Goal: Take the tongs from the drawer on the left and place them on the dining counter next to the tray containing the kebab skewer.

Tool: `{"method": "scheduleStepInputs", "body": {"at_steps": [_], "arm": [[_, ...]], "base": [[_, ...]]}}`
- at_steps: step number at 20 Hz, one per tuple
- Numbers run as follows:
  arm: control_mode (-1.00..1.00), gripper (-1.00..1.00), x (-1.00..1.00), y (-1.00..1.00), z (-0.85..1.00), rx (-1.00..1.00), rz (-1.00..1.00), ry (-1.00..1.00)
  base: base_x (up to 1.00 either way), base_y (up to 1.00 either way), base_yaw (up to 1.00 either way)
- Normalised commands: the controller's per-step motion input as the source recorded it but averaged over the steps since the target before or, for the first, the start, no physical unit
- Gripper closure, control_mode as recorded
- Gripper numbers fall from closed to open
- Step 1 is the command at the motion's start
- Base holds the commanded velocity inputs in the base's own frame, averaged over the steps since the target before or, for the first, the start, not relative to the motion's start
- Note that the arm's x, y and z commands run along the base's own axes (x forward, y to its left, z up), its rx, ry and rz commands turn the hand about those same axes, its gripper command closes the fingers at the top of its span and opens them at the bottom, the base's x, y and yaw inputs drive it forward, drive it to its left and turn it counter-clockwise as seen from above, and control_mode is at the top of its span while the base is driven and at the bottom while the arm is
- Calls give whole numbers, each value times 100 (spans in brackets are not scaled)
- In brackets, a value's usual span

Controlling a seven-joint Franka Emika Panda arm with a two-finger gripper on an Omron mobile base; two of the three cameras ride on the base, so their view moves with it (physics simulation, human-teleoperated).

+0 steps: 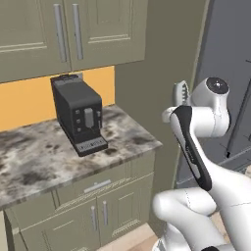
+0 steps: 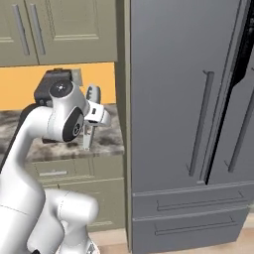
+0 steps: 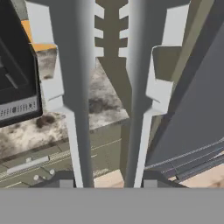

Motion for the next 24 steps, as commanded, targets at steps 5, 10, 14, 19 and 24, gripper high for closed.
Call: {"method": "scheduleStepInputs", "body": {"at_steps": [5, 10, 14, 19, 24], "arm": [[100, 100, 0, 0, 0, 0, 0, 0], [100, 100, 0, 0, 0, 0, 0, 0], [100, 100, 0, 0, 0, 0, 0, 0], [100, 100, 0, 0, 0, 0, 0, 0], [100, 100, 0, 0, 0, 0, 0, 0]], "base": [[-53, -6, -21], [-40, -27, -38], [-20, -42, -47], [-5, -47, -51], [-6, -48, -51]]}}
